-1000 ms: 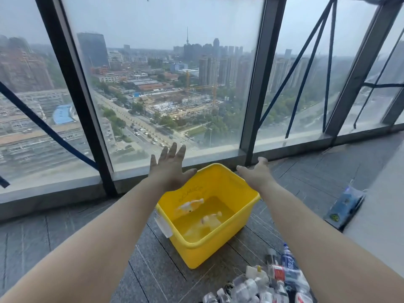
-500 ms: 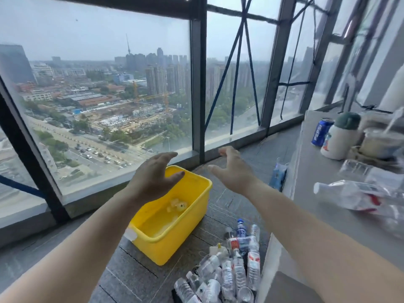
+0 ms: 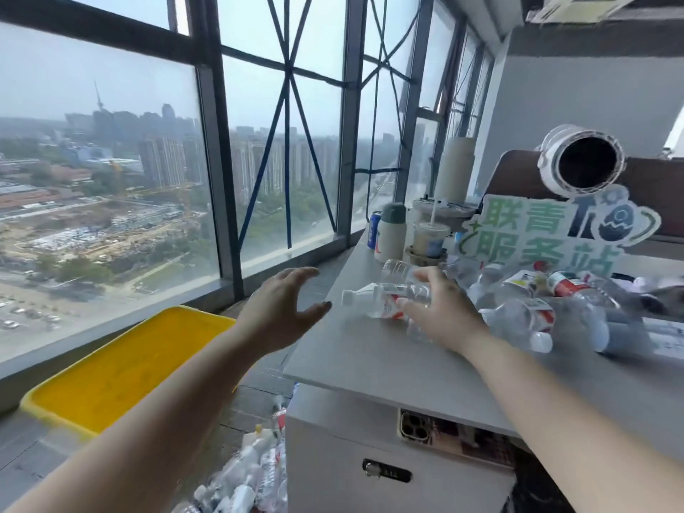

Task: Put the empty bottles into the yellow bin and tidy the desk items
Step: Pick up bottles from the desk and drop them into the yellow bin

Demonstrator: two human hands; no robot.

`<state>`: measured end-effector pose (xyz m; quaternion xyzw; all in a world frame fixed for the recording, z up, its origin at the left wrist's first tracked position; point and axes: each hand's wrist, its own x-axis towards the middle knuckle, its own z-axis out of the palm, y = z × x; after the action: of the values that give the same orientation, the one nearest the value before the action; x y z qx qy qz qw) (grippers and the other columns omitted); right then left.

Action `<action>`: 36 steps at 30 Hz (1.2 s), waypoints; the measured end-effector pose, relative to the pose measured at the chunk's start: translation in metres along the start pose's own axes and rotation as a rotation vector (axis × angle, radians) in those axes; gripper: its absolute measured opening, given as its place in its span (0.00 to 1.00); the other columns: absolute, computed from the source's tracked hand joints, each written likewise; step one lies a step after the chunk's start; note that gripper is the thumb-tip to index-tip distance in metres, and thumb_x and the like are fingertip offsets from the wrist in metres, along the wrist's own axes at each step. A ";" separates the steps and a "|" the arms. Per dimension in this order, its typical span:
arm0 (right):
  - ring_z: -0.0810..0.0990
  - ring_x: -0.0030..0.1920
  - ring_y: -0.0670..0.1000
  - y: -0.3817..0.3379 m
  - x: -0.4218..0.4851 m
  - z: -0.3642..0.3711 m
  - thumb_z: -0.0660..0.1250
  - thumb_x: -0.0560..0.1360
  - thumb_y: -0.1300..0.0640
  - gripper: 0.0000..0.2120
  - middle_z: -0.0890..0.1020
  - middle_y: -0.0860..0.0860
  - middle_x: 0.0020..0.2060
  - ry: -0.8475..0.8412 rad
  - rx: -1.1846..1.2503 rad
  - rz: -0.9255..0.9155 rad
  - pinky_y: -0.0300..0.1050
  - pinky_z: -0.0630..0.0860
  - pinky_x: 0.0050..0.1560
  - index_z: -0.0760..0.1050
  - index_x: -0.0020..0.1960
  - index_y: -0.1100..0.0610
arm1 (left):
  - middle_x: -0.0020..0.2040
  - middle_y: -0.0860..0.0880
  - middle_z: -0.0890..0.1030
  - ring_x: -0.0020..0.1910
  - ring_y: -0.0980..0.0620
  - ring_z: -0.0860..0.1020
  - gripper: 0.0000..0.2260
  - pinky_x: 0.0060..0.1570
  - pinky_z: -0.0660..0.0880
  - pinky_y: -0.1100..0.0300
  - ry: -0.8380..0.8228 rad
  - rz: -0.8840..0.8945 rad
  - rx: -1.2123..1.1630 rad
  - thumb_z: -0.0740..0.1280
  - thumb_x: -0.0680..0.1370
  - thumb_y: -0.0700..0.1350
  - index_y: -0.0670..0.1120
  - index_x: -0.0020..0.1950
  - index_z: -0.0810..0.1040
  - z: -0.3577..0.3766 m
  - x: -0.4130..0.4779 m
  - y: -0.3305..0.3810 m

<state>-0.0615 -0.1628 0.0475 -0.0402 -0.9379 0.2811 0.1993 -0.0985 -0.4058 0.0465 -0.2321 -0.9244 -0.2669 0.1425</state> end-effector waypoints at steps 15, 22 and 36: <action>0.53 0.74 0.55 0.102 0.024 -0.034 0.70 0.69 0.38 0.41 0.61 0.52 0.73 -0.324 -0.414 0.008 0.50 0.54 0.71 0.55 0.74 0.49 | 0.77 0.51 0.58 0.75 0.48 0.57 0.42 0.73 0.57 0.49 -0.216 -0.046 0.234 0.69 0.69 0.65 0.53 0.77 0.55 0.113 0.104 0.043; 0.58 0.72 0.54 0.107 0.029 -0.025 0.71 0.69 0.42 0.40 0.63 0.49 0.72 -0.393 -0.466 -0.052 0.50 0.54 0.71 0.56 0.75 0.48 | 0.74 0.49 0.62 0.72 0.47 0.63 0.40 0.71 0.59 0.48 -0.252 -0.058 0.326 0.72 0.70 0.60 0.54 0.76 0.55 0.127 0.113 0.021; 0.67 0.61 0.53 0.043 0.018 -0.014 0.72 0.65 0.40 0.31 0.71 0.49 0.59 -0.109 -0.279 -0.287 0.51 0.69 0.60 0.64 0.62 0.50 | 0.67 0.48 0.73 0.58 0.49 0.76 0.33 0.50 0.76 0.54 0.040 -0.185 -0.019 0.74 0.69 0.58 0.57 0.69 0.63 0.066 0.044 0.001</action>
<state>-0.0738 -0.1160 0.0407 0.0816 -0.9733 0.1191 0.1787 -0.1443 -0.3526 0.0100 -0.1416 -0.9363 -0.2924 0.1332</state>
